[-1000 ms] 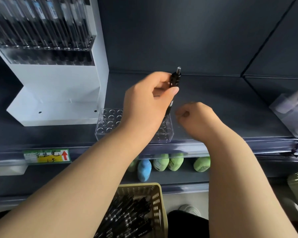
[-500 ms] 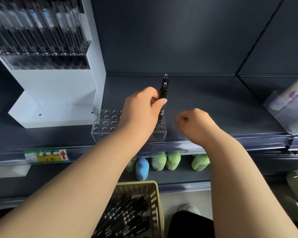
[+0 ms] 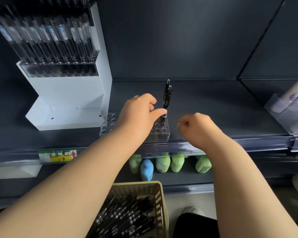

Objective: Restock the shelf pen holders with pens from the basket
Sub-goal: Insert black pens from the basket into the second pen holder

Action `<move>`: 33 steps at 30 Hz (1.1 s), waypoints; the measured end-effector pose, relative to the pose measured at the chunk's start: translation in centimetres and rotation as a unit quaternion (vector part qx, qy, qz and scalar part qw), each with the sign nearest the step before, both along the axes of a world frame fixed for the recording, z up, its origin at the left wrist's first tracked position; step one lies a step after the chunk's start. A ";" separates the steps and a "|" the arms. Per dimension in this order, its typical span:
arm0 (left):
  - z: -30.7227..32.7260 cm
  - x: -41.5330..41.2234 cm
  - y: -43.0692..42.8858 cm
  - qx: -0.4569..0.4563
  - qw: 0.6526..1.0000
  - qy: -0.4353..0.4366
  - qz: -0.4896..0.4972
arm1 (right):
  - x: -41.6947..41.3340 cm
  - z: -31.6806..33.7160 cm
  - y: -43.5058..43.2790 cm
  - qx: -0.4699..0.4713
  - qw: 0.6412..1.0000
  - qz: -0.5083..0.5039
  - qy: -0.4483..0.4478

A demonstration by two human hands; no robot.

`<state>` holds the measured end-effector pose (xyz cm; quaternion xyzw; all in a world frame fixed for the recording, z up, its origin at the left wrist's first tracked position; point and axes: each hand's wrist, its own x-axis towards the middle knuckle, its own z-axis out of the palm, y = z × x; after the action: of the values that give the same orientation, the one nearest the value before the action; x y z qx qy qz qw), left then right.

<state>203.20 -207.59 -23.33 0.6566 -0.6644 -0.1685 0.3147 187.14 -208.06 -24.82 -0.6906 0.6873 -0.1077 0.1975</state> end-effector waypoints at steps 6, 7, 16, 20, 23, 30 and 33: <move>-0.6 5.6 6.7 -0.026 0.996 -0.082 -0.010 | 2.6 0.6 3.3 -0.041 0.998 0.036 0.039; -0.7 6.3 8.1 -0.027 0.995 -0.095 -0.007 | 3.3 0.7 4.0 -0.046 0.997 0.045 0.044; -5.0 11.4 16.5 0.142 0.969 -0.199 -0.032 | 9.3 -2.4 10.5 0.012 0.986 0.139 0.094; -8.1 13.1 16.4 0.249 0.964 -0.097 -0.001 | 11.3 -7.5 12.8 0.131 0.968 0.153 0.148; -9.8 14.1 15.5 0.255 0.962 -0.095 0.025 | 12.6 -11.5 14.6 0.198 0.966 0.124 0.113; -15.3 14.5 15.8 0.387 0.900 -0.199 -0.030 | 13.5 -16.3 16.7 0.257 0.959 0.083 0.088; -18.3 13.8 16.6 0.408 0.892 -0.193 -0.016 | 13.5 -17.1 16.1 0.246 0.951 0.118 0.146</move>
<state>216.98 -190.95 -41.65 0.7364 -0.5952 -0.2994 -0.1177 200.62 -191.93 -41.92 -0.7050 0.6276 0.1902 0.2700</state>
